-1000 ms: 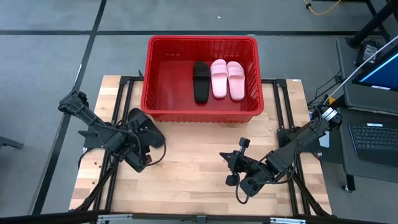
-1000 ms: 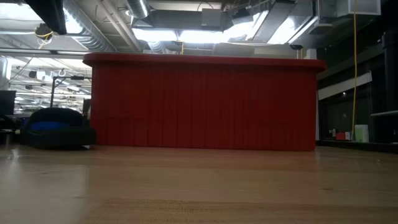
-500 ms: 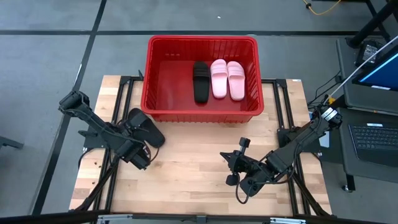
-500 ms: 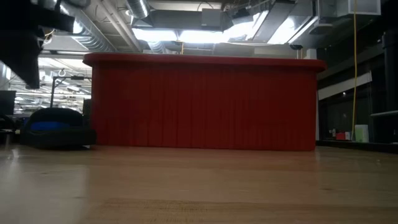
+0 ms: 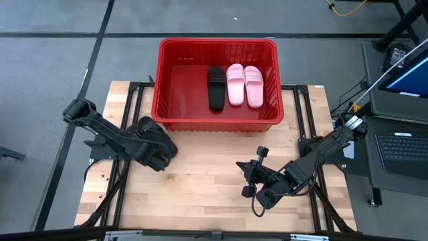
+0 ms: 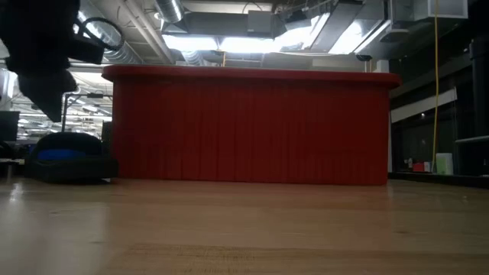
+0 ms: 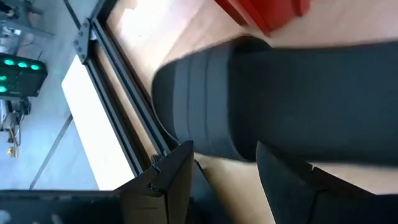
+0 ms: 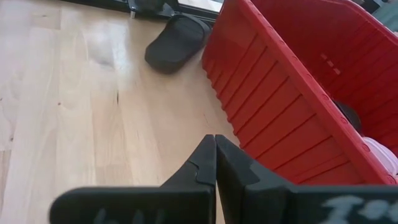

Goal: Pick and place slides into bin
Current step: Put the black slide into the red bin

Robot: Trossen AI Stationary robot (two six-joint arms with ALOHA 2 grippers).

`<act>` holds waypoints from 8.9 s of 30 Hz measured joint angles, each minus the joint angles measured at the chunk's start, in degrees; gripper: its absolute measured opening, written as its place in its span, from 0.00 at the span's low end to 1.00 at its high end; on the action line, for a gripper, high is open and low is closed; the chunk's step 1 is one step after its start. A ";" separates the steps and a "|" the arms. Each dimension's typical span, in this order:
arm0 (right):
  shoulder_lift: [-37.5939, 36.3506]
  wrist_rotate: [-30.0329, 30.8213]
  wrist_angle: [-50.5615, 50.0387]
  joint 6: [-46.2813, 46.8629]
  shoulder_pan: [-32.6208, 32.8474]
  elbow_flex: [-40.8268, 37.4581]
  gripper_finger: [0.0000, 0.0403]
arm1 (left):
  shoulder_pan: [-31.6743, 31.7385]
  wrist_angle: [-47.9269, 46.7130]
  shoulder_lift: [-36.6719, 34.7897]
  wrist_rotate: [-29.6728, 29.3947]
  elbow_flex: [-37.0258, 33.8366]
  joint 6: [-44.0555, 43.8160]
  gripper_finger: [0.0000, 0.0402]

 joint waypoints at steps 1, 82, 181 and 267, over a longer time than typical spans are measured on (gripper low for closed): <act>0.00 0.00 -0.02 0.00 -0.07 0.00 0.01 | 0.64 0.00 0.00 -0.70 0.00 0.04 0.42; 0.00 0.00 -0.11 -0.01 -0.35 -0.02 0.01 | 5.50 8.66 9.61 2.18 -4.33 15.39 0.02; -0.02 0.04 -4.40 1.31 -0.35 -0.02 0.01 | 18.69 9.74 3.22 -38.99 48.52 89.83 0.02; -0.02 0.15 -16.50 6.10 -3.41 -0.02 0.01 | 53.50 61.52 12.60 -18.23 24.87 114.88 0.02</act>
